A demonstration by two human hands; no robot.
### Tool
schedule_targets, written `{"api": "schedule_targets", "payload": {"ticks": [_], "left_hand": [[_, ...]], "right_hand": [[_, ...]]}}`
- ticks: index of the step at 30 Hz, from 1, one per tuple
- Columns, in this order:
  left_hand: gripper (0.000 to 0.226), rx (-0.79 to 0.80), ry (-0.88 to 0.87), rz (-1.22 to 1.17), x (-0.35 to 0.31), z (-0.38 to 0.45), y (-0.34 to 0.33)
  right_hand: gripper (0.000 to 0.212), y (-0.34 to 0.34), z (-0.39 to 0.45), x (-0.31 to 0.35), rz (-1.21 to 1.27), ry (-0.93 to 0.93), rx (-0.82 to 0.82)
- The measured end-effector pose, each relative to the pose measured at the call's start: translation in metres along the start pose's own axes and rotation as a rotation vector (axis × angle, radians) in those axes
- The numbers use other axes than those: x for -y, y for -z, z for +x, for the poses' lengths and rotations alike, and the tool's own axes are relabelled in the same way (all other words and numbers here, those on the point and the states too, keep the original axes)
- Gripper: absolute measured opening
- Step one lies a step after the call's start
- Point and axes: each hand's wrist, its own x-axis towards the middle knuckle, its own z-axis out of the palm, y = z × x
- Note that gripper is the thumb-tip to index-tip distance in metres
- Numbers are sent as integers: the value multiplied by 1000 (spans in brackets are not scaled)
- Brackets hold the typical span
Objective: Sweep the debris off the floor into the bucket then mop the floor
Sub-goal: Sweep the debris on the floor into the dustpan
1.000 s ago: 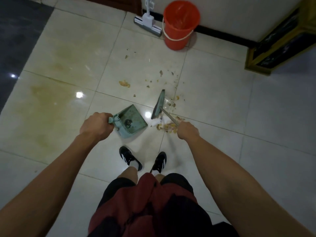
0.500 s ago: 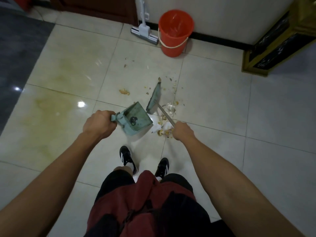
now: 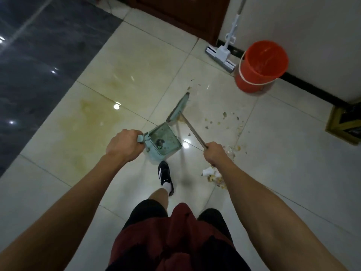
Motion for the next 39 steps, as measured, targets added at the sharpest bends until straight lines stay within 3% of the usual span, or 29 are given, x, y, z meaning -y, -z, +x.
{"api": "schedule_targets", "payload": {"ticks": [6,12,19,24,39], "left_hand": [[11,34,-12,52,45,68,39],[11,64,-84,108,56,101,53],[12,73,-140,129,33,102,45],[6,85,-195,157,-1,83,32],[10,45,-351,272,-84,19,-21]], "right_hand": [[30,-12,38,83,-6,0,49],[24,-20,50,91,-37,-71,71],[28,-25,36,32,-120,-155,97],[43,-35,21,-18,-133,-255,133],[29,-16,-86,-139,0,-406,-31]]}}
